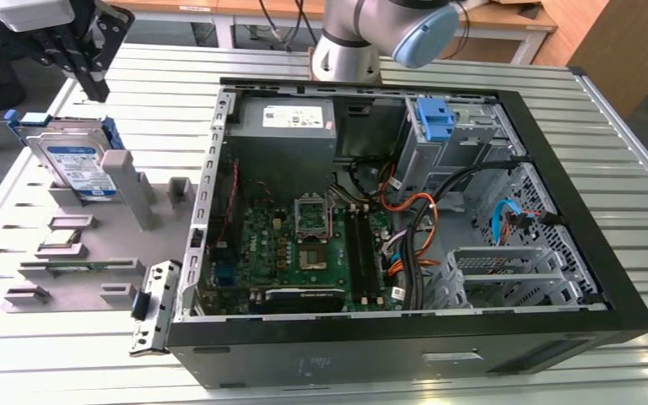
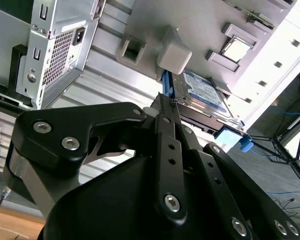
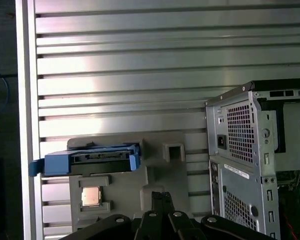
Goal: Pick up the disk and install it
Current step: 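Reach for the disk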
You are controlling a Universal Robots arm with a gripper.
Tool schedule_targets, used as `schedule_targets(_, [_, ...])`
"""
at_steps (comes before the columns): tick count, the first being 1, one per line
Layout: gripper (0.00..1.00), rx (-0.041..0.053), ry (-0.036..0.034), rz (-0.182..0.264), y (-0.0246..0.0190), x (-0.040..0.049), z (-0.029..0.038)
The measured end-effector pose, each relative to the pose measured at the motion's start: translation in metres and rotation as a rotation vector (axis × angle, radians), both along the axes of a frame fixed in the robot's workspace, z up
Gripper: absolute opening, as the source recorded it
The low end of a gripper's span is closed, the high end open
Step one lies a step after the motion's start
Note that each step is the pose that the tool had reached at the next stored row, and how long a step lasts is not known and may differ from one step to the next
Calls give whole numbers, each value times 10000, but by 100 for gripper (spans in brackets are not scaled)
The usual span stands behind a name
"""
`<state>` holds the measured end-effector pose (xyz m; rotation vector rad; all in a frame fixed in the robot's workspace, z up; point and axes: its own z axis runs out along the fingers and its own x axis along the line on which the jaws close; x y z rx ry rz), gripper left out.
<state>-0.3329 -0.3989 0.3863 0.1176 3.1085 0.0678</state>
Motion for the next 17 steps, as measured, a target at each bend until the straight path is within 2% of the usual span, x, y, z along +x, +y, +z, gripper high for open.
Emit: schedule_targets(17, [11,0,2,-1,9,-311,-70])
